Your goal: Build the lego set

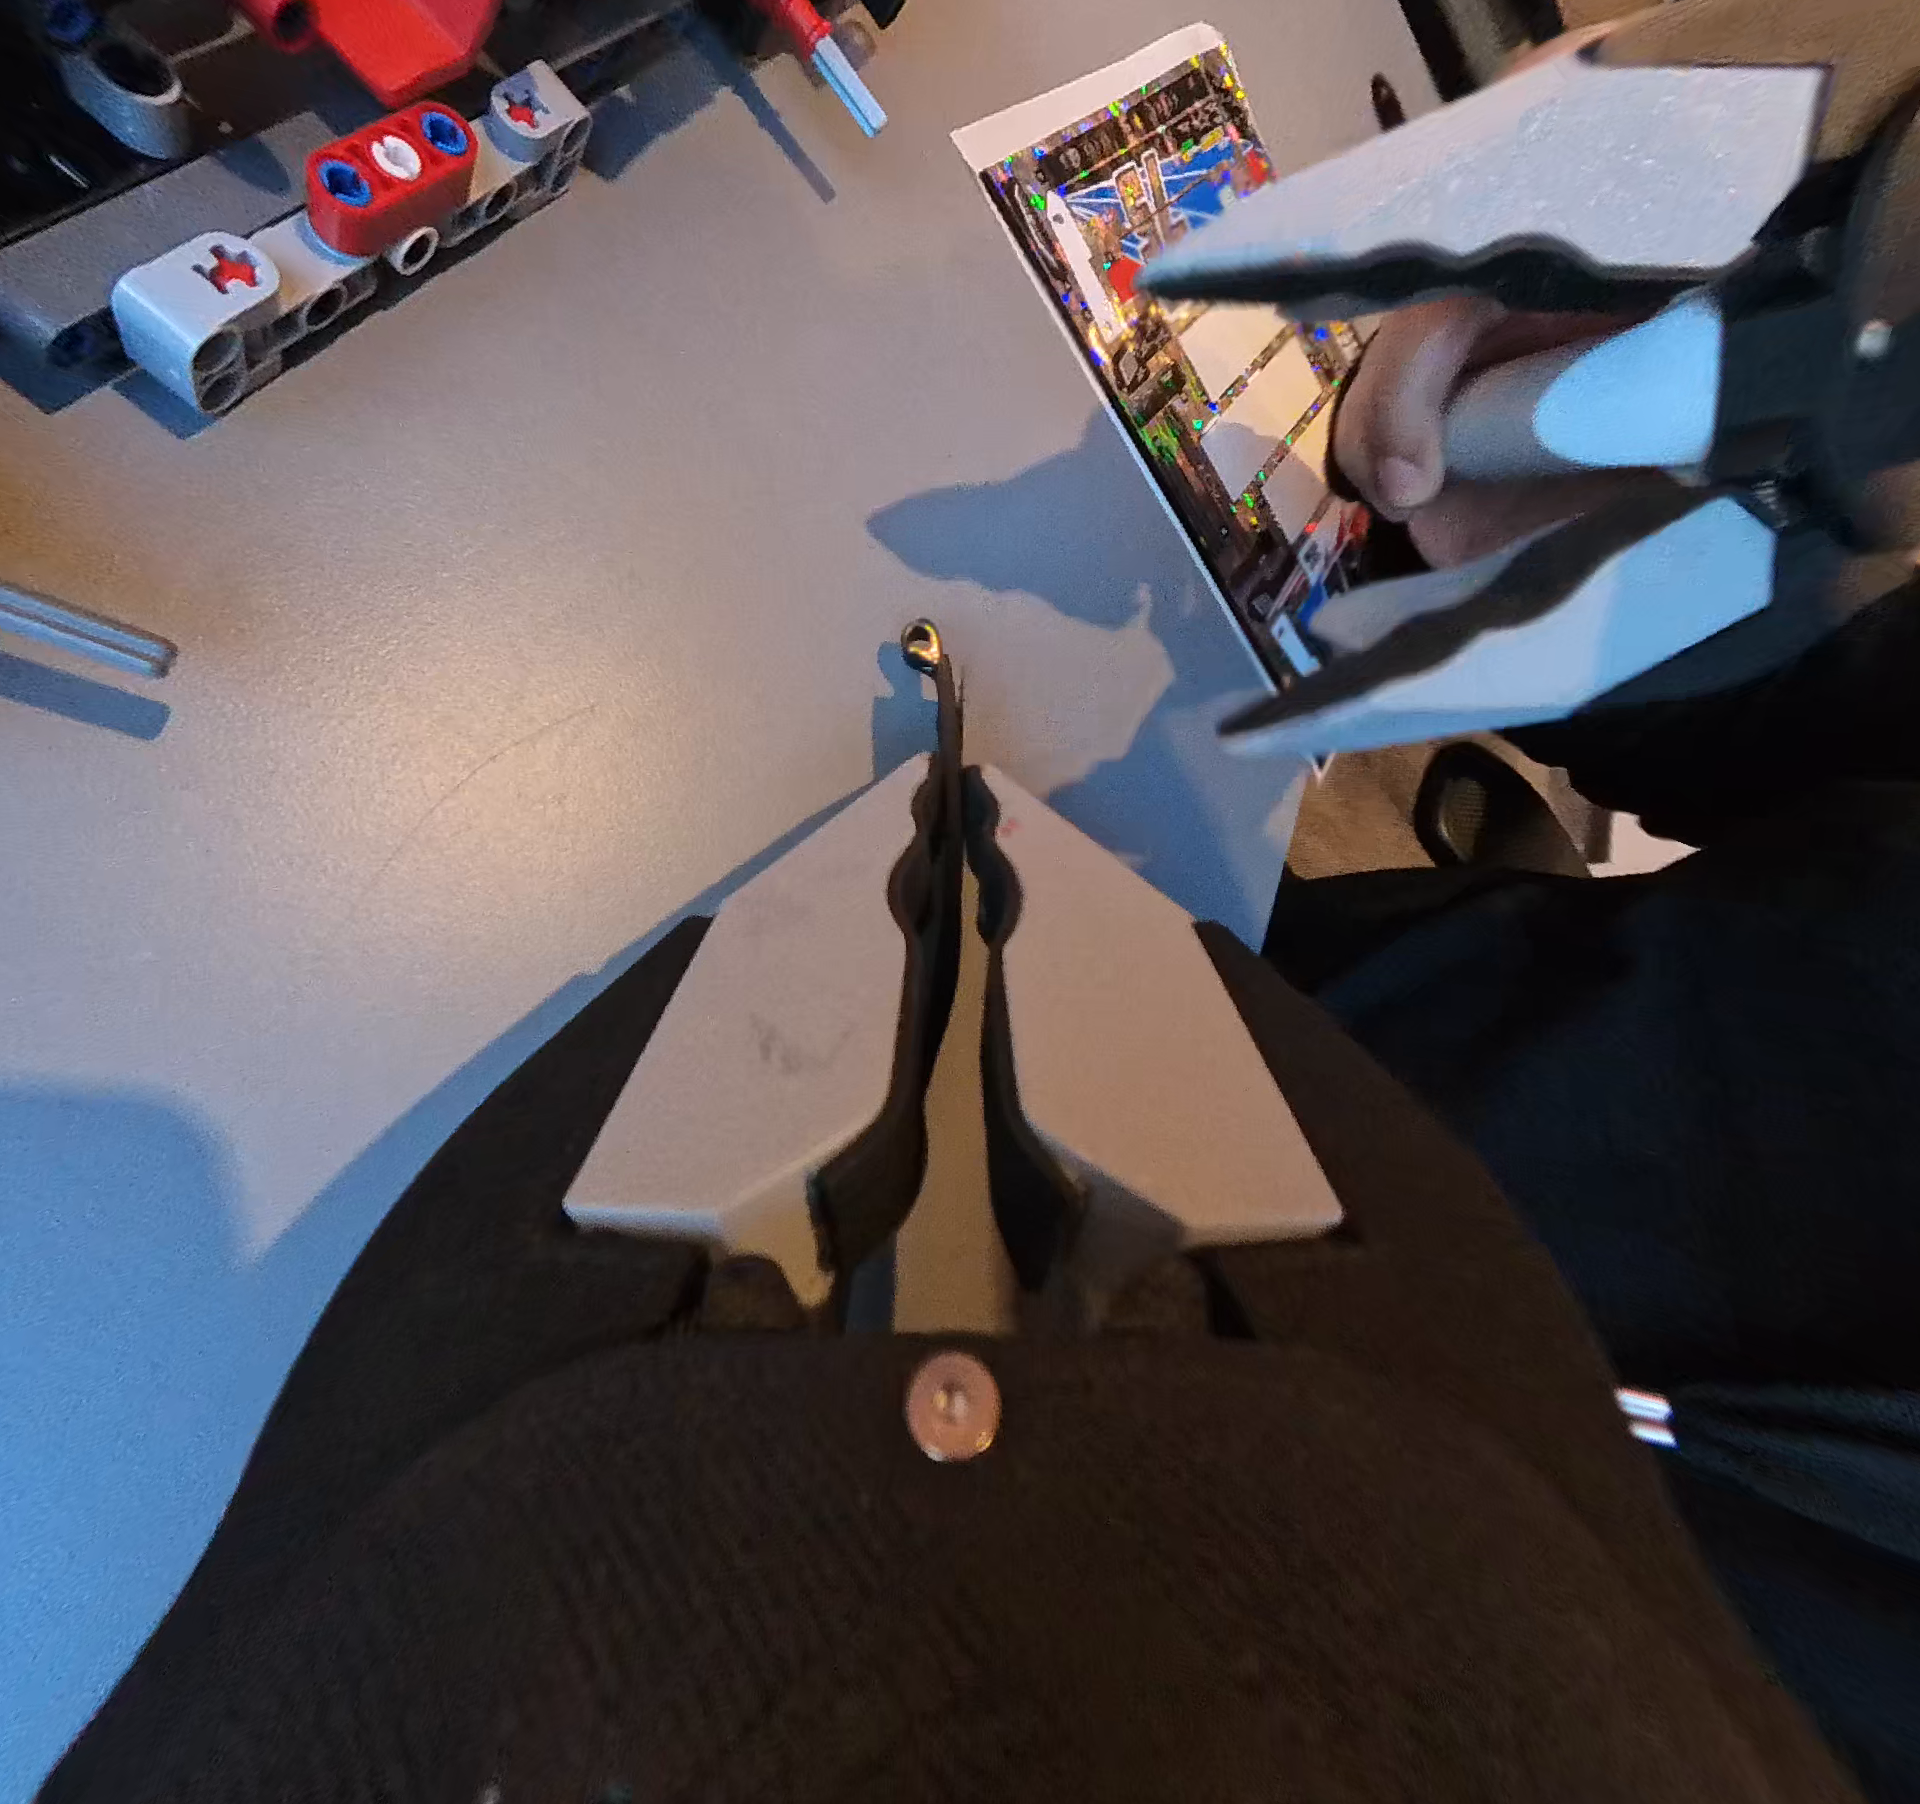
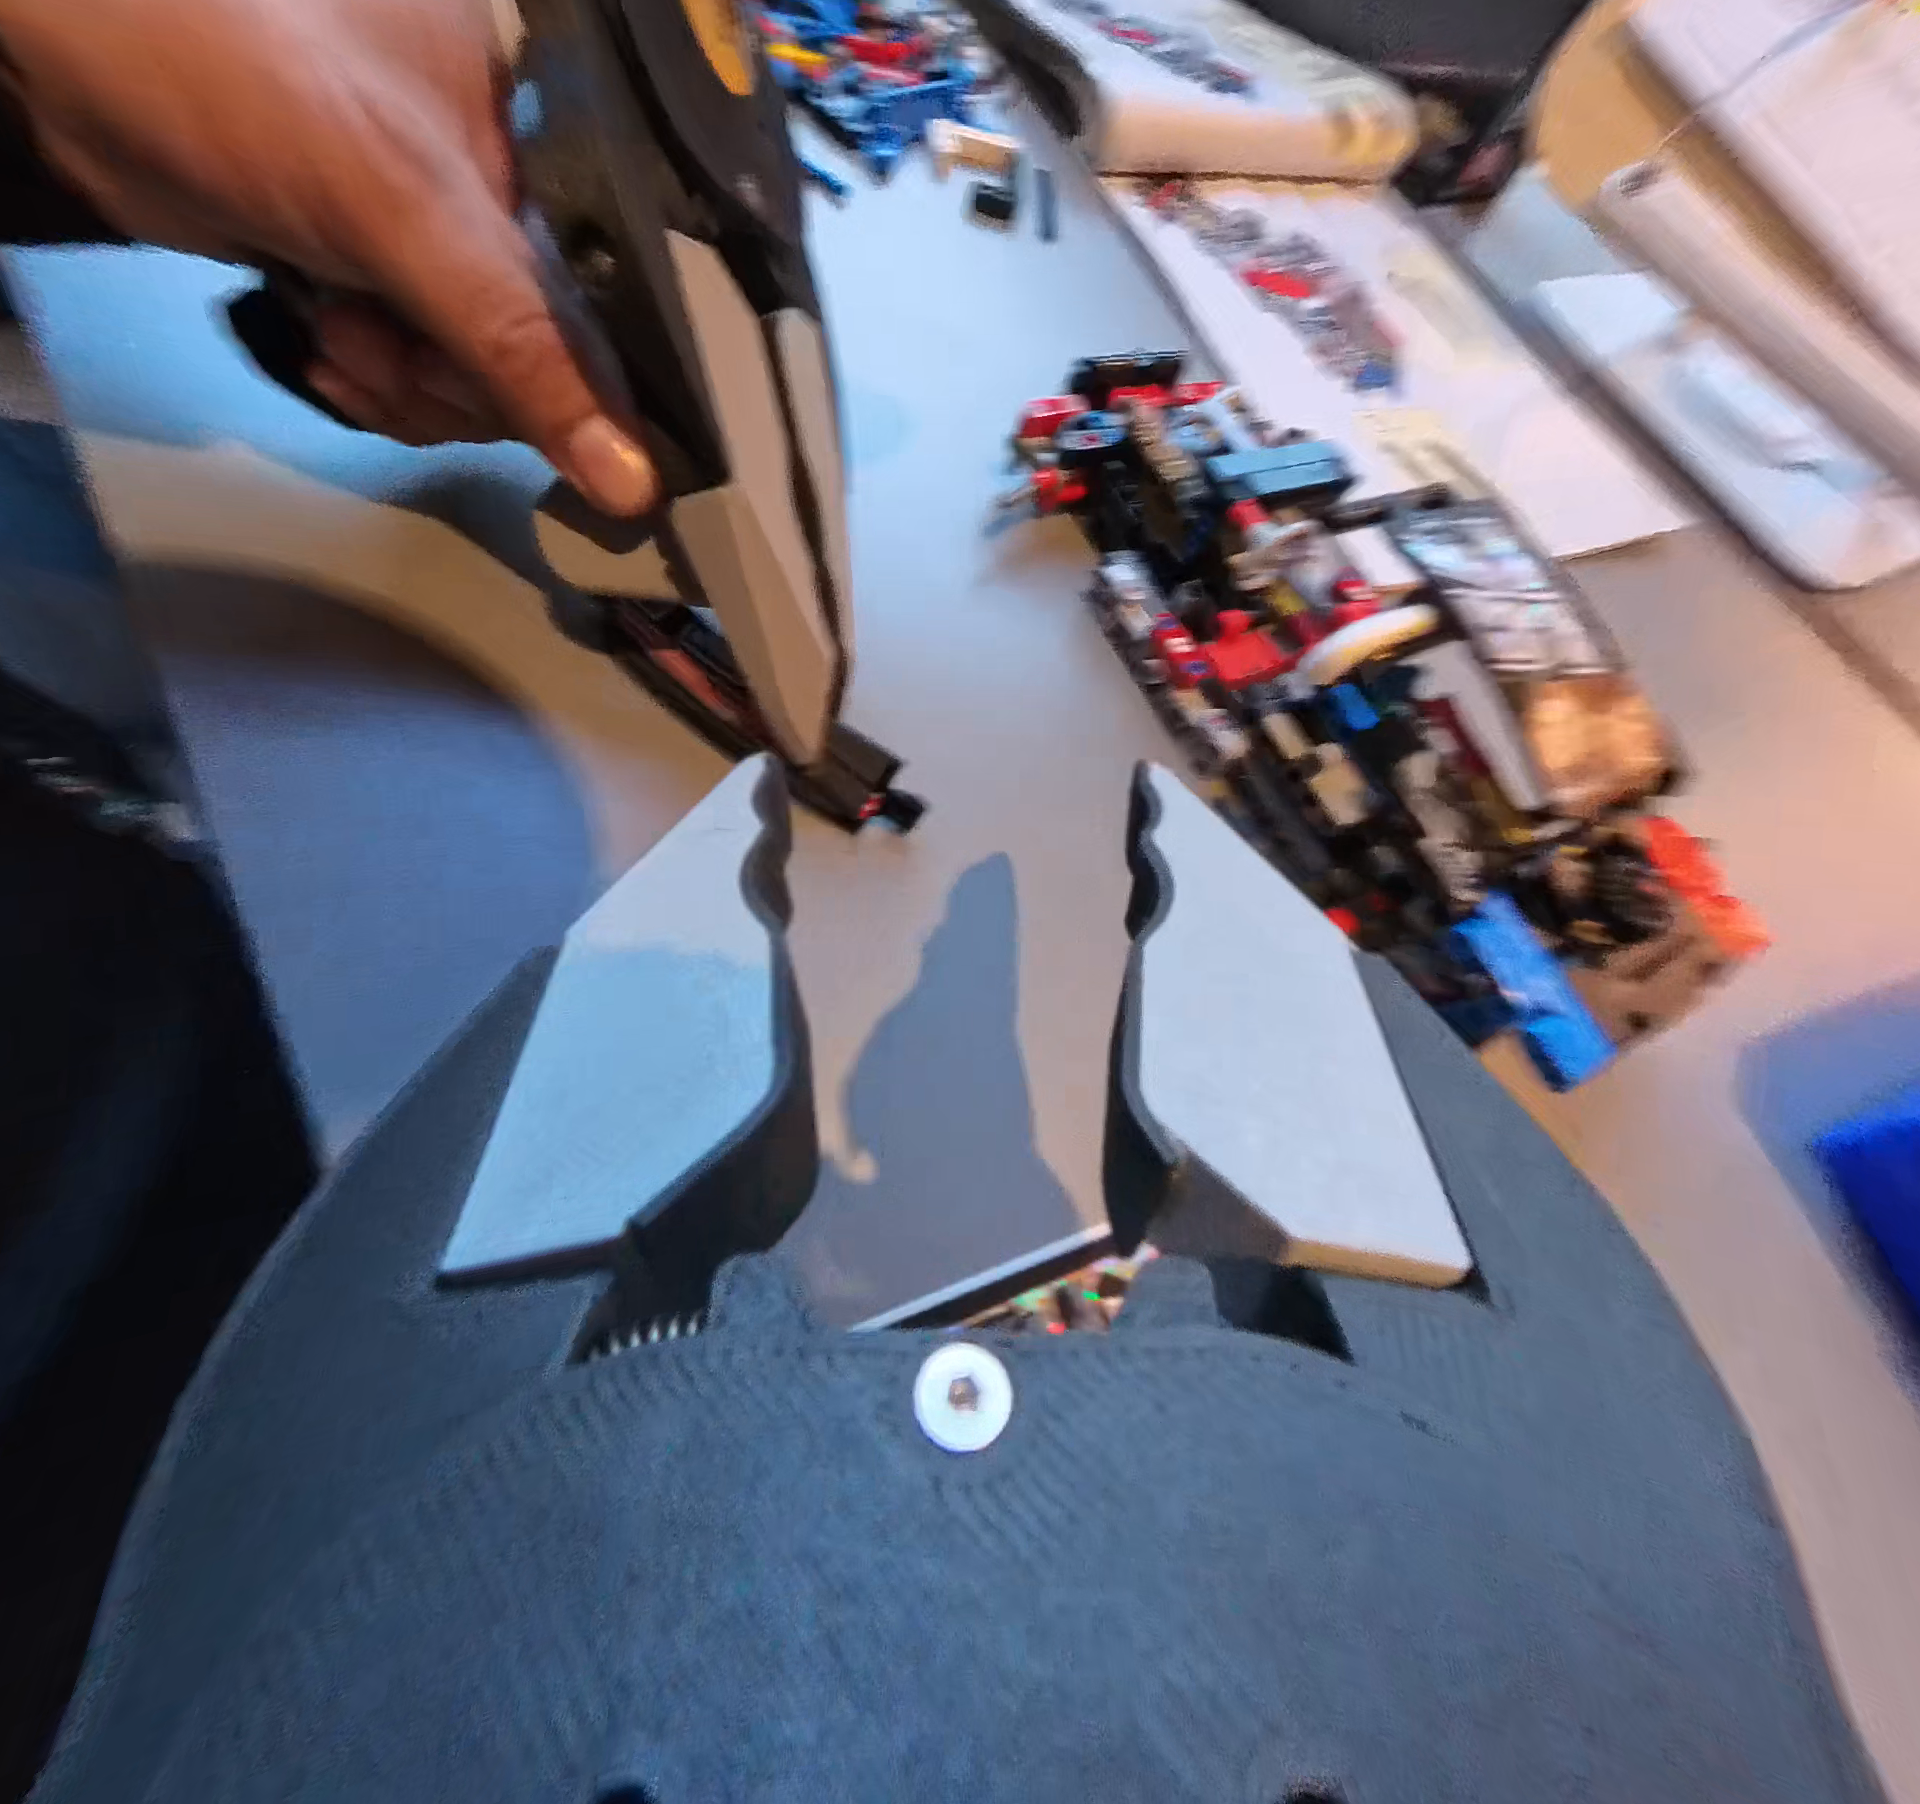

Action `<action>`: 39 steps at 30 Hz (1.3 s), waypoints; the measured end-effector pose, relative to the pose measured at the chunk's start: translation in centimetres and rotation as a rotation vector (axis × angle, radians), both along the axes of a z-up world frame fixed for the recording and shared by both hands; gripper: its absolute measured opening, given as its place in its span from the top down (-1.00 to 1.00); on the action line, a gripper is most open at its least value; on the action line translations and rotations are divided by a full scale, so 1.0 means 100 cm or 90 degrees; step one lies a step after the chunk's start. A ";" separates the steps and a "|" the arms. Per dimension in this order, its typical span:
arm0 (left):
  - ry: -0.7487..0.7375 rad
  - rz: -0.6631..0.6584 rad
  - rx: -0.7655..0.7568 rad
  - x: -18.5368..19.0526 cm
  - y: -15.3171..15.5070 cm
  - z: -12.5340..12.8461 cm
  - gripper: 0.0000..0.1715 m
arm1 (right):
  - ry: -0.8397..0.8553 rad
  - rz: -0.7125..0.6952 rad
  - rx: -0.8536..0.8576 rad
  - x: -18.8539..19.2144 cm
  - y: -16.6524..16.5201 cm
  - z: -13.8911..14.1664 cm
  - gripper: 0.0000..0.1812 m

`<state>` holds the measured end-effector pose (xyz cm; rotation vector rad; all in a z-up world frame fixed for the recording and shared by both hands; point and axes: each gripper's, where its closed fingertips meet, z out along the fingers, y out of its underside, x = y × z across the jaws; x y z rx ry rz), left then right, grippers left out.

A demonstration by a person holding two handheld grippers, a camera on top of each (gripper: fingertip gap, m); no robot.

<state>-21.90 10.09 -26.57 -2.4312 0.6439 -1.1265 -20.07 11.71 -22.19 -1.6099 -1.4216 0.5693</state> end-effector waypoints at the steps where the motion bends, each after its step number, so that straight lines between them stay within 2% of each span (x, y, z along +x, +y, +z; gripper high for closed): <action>1: -0.002 -0.005 0.006 0.000 -0.001 0.001 1.00 | 0.011 0.015 -0.040 -0.001 -0.004 -0.002 0.26; 4: -0.073 -0.033 0.043 0.010 -0.006 0.023 1.00 | 0.016 0.018 -0.119 -0.001 0.000 -0.010 0.16; 6: -0.126 -0.052 0.073 0.014 -0.011 0.040 1.00 | 0.045 0.040 -0.168 -0.007 -0.002 -0.005 0.20; 7: -0.146 -0.056 0.091 0.014 -0.013 0.046 1.00 | 0.061 0.059 -0.197 -0.010 -0.005 -0.002 0.25; 9: -0.169 -0.055 0.100 0.011 -0.015 0.052 1.00 | 0.089 0.108 -0.256 -0.015 -0.014 0.003 0.57; 12: -0.207 -0.048 0.105 0.007 -0.017 0.059 1.00 | 0.137 0.158 -0.356 -0.021 -0.022 0.009 0.66; 14: -0.227 -0.046 0.104 0.005 -0.019 0.061 1.00 | 0.183 0.180 -0.417 -0.024 -0.024 0.017 0.85; 16: -0.248 -0.030 0.097 0.004 -0.017 0.065 1.00 | 0.214 0.183 -0.467 -0.025 -0.020 0.021 0.88; 19: -0.241 0.008 0.066 -0.002 -0.009 0.057 1.00 | 0.236 0.122 -0.471 -0.021 0.001 0.021 0.96; 20: -0.266 0.020 0.040 -0.002 -0.008 0.058 1.00 | 0.247 0.112 -0.459 -0.018 0.005 0.025 0.96; 21: -0.295 0.038 0.016 -0.003 -0.007 0.060 1.00 | 0.253 0.119 -0.457 -0.018 0.004 0.029 0.82; 23: -0.338 0.044 -0.014 -0.002 -0.008 0.062 1.00 | 0.233 0.148 -0.469 -0.022 -0.006 0.030 0.71; 25: -0.350 0.041 -0.032 0.001 -0.010 0.062 1.00 | 0.164 0.147 -0.466 -0.026 -0.012 0.013 0.80; 26: -0.324 0.041 -0.030 0.001 -0.010 0.056 1.00 | 0.157 0.141 -0.468 -0.027 -0.012 0.009 0.81; 28: -0.287 0.035 -0.023 -0.002 -0.011 0.049 1.00 | 0.178 0.102 -0.465 -0.021 0.000 0.010 0.96; 29: -0.286 0.029 -0.027 -0.002 -0.012 0.049 1.00 | 0.195 0.096 -0.455 -0.018 0.005 0.014 0.97; 31: -0.280 0.018 -0.037 -0.001 -0.014 0.047 1.00 | 0.198 0.144 -0.485 -0.019 -0.008 0.021 0.69; 32: -0.279 0.003 -0.044 0.001 -0.017 0.047 1.00 | 0.156 0.158 -0.499 -0.021 -0.017 0.012 0.73; 33: -0.264 -0.013 -0.053 0.004 -0.020 0.044 1.00 | 0.109 0.144 -0.489 -0.021 -0.018 -0.001 0.88; 34: -0.222 -0.022 -0.046 0.004 -0.020 0.035 1.00 | 0.090 0.127 -0.479 -0.020 -0.016 -0.008 0.89; 35: -0.196 -0.040 -0.035 0.003 -0.021 0.030 1.00 | 0.101 0.115 -0.477 -0.018 -0.013 -0.006 1.00; 36: -0.193 -0.054 -0.045 0.004 -0.023 0.029 1.00 | 0.128 0.119 -0.473 -0.017 -0.012 0.001 0.98; 37: -0.198 -0.058 -0.049 0.004 -0.022 0.031 1.00 | 0.147 0.131 -0.472 -0.016 -0.015 0.008 0.88; 38: -0.206 -0.066 -0.047 0.006 -0.023 0.034 1.00 | 0.136 0.130 -0.471 -0.017 -0.016 0.007 0.67; 39: -0.213 -0.076 -0.042 0.007 -0.024 0.037 1.00 | 0.089 0.122 -0.464 -0.017 -0.019 -0.004 0.54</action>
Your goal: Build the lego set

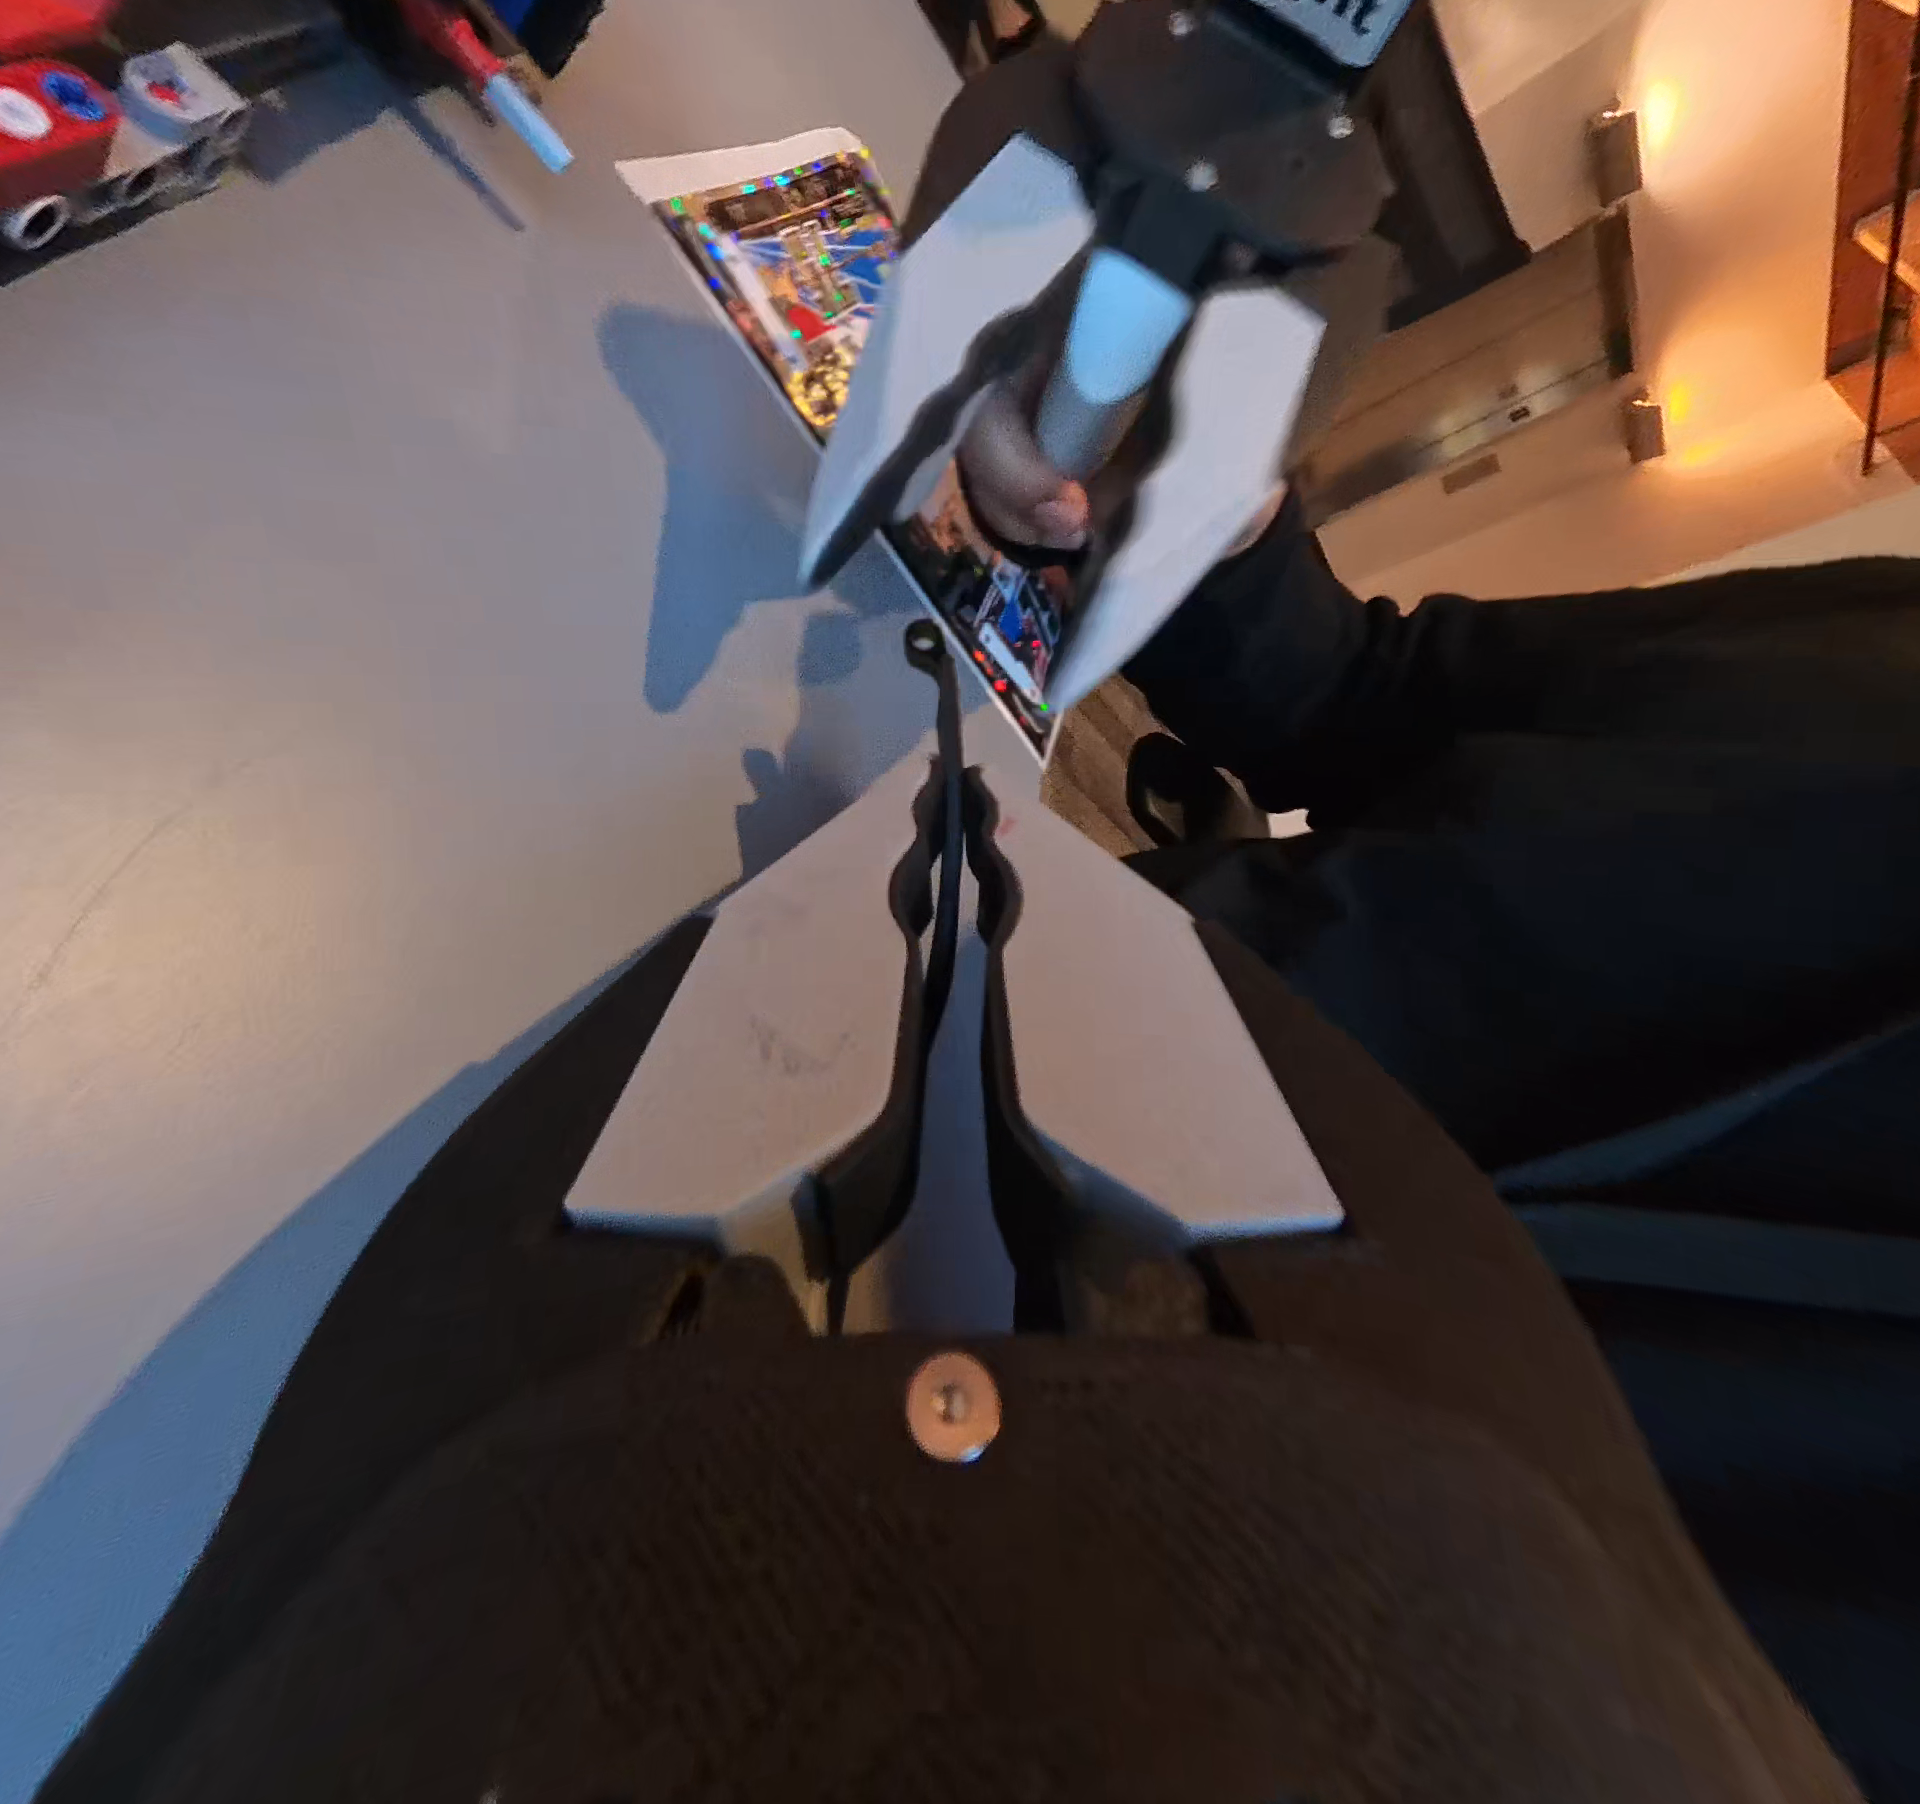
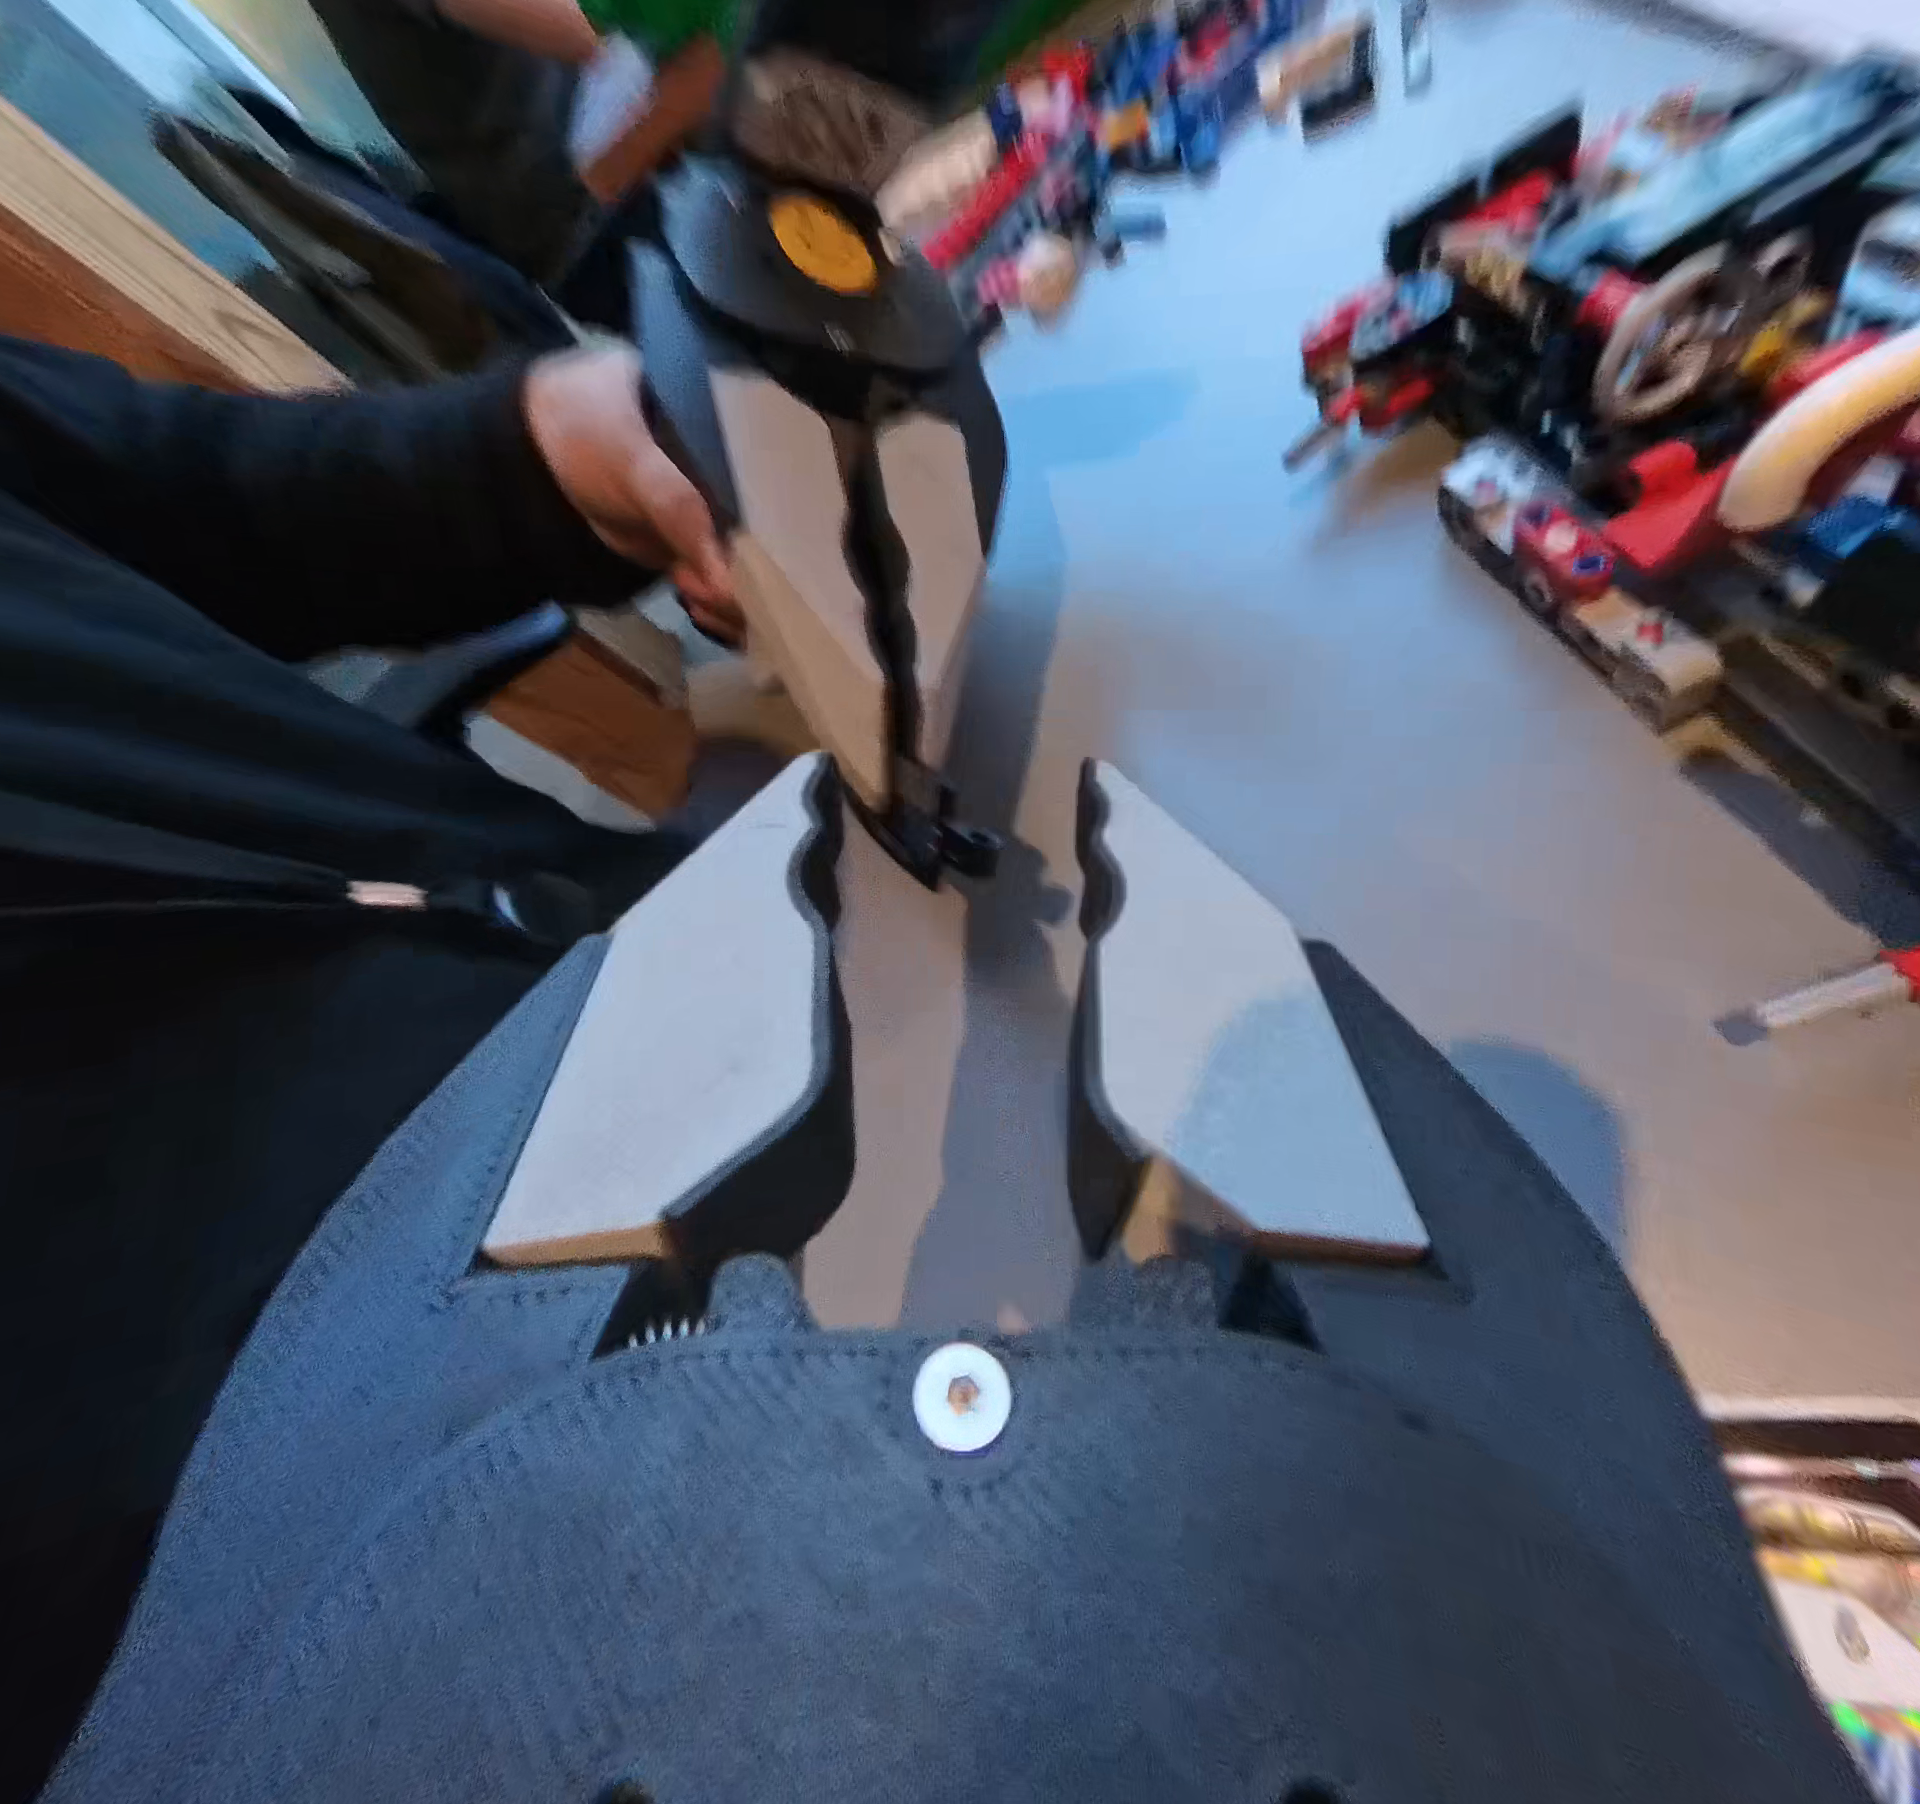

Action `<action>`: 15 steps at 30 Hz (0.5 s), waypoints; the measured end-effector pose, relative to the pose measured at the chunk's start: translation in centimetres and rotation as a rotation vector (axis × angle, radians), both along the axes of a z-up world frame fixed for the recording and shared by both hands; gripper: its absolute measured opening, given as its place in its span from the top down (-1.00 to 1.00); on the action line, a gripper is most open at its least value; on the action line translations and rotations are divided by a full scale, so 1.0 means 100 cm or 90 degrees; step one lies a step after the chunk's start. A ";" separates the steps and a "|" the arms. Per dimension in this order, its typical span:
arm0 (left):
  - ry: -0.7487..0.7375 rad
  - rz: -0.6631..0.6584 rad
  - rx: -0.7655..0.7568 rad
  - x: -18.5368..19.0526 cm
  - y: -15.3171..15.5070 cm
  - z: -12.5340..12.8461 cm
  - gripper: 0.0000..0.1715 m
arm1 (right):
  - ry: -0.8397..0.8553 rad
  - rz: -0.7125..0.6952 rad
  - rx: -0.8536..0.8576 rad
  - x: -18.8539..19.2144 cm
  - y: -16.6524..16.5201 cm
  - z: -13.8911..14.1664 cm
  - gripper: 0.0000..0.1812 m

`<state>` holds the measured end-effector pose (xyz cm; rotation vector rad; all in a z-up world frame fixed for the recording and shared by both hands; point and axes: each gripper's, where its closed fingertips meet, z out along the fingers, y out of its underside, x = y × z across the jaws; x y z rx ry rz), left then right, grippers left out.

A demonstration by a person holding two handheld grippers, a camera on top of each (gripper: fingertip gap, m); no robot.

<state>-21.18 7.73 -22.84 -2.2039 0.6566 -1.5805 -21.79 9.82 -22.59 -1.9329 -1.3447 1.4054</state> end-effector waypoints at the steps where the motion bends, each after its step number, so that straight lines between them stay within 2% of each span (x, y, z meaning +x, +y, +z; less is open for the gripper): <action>1: 0.013 -0.002 0.006 0.000 0.000 -0.001 1.00 | -0.049 0.012 0.012 0.001 -0.003 -0.012 0.68; 3: 0.072 -0.017 0.046 -0.003 0.000 -0.009 1.00 | -0.038 0.002 0.002 0.002 -0.001 -0.009 0.78; 5: 0.041 -0.029 0.040 0.001 -0.004 0.001 1.00 | 0.024 -0.003 -0.008 0.002 -0.001 0.010 0.88; 6: 0.038 -0.034 0.049 0.002 -0.006 0.003 1.00 | 0.022 0.008 -0.014 0.000 -0.004 0.012 0.77; 7: 0.043 -0.040 0.057 0.003 -0.008 0.003 1.00 | -0.005 0.036 -0.018 -0.002 -0.011 0.006 0.76; 8: 0.050 -0.038 0.063 0.003 -0.008 0.003 1.00 | -0.038 0.058 -0.014 -0.003 -0.017 -0.002 0.83; 9: 0.067 -0.041 0.068 0.003 -0.008 -0.001 1.00 | -0.051 0.056 0.000 -0.004 -0.016 -0.005 0.79; 11: 0.053 -0.047 0.068 0.004 -0.010 0.003 1.00 | -0.032 0.047 0.012 -0.004 -0.013 0.003 0.75; 14: 0.085 -0.039 0.096 -0.003 -0.006 0.000 1.00 | -0.028 0.035 0.014 -0.004 -0.011 0.008 0.91; 15: 0.069 -0.040 0.089 -0.003 -0.007 0.004 1.00 | -0.016 0.037 0.025 -0.005 -0.014 0.012 0.88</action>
